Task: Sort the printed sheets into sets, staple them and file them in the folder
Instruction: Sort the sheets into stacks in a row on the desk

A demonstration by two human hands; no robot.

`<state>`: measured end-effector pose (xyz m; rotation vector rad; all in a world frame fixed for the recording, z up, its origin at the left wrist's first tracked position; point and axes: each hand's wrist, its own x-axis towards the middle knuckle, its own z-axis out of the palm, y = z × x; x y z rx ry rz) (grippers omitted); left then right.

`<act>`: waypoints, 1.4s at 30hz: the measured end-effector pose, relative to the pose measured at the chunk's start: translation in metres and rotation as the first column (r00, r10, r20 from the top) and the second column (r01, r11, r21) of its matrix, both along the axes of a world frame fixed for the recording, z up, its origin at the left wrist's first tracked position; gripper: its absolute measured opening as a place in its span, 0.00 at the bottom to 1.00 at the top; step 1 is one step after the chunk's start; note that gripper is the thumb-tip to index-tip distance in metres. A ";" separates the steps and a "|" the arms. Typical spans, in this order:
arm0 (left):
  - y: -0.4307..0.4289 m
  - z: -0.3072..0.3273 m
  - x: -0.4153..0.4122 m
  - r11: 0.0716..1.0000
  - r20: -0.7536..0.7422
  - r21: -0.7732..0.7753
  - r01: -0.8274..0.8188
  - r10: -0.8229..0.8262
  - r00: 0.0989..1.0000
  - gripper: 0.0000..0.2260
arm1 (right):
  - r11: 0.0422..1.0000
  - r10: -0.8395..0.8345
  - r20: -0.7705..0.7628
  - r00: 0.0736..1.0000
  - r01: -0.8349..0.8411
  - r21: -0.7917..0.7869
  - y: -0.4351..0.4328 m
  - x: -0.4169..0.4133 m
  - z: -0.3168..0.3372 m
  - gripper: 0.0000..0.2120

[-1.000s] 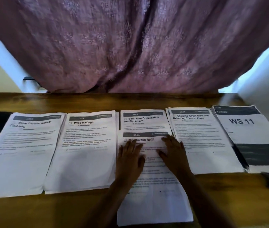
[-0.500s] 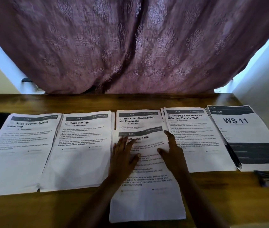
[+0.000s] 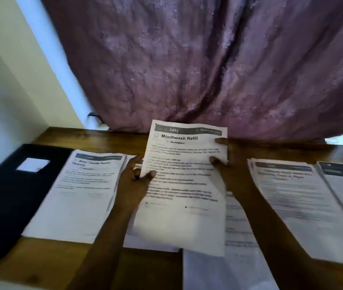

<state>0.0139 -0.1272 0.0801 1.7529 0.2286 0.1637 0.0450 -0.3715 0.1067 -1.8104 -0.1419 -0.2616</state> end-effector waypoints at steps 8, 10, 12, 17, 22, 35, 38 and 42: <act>0.200 -0.014 0.011 0.783 -0.068 0.554 -0.284 0.382 0.922 0.15 | 0.896 0.380 -0.162 0.911 -0.406 -0.181 0.211 0.059 -0.053 0.11; 0.226 -0.028 0.007 0.754 -0.108 0.590 -0.288 0.427 0.898 0.15 | 0.848 0.375 -0.225 0.899 -0.431 -0.309 0.248 0.068 -0.074 0.11; 0.241 -0.042 0.004 0.707 -0.101 0.639 -0.303 0.468 0.878 0.14 | 0.788 0.346 -0.261 0.901 -0.430 -0.440 0.273 0.071 -0.086 0.13; 0.252 -0.060 0.003 0.523 -0.064 0.826 -0.210 0.456 0.888 0.23 | 0.616 0.312 -0.236 0.920 -0.385 -0.687 0.305 0.066 -0.104 0.20; 0.233 -0.091 0.002 0.402 -0.192 0.913 0.070 0.272 0.943 0.34 | 0.523 0.273 -0.088 0.958 -0.224 -0.822 0.312 0.059 -0.117 0.26; 0.212 -0.108 0.013 0.472 -0.398 0.837 0.278 0.176 0.900 0.32 | 0.348 0.328 -0.187 0.926 -0.303 -0.887 0.301 0.071 -0.120 0.30; 0.202 -0.098 0.017 0.463 -0.348 0.859 0.221 0.211 0.914 0.33 | 0.431 0.353 -0.162 0.922 -0.314 -0.846 0.281 0.066 -0.108 0.29; 0.141 -0.073 0.015 0.537 -0.093 0.843 0.004 0.139 0.986 0.31 | 0.581 0.286 -0.079 0.955 -0.238 -0.778 0.218 0.041 -0.090 0.27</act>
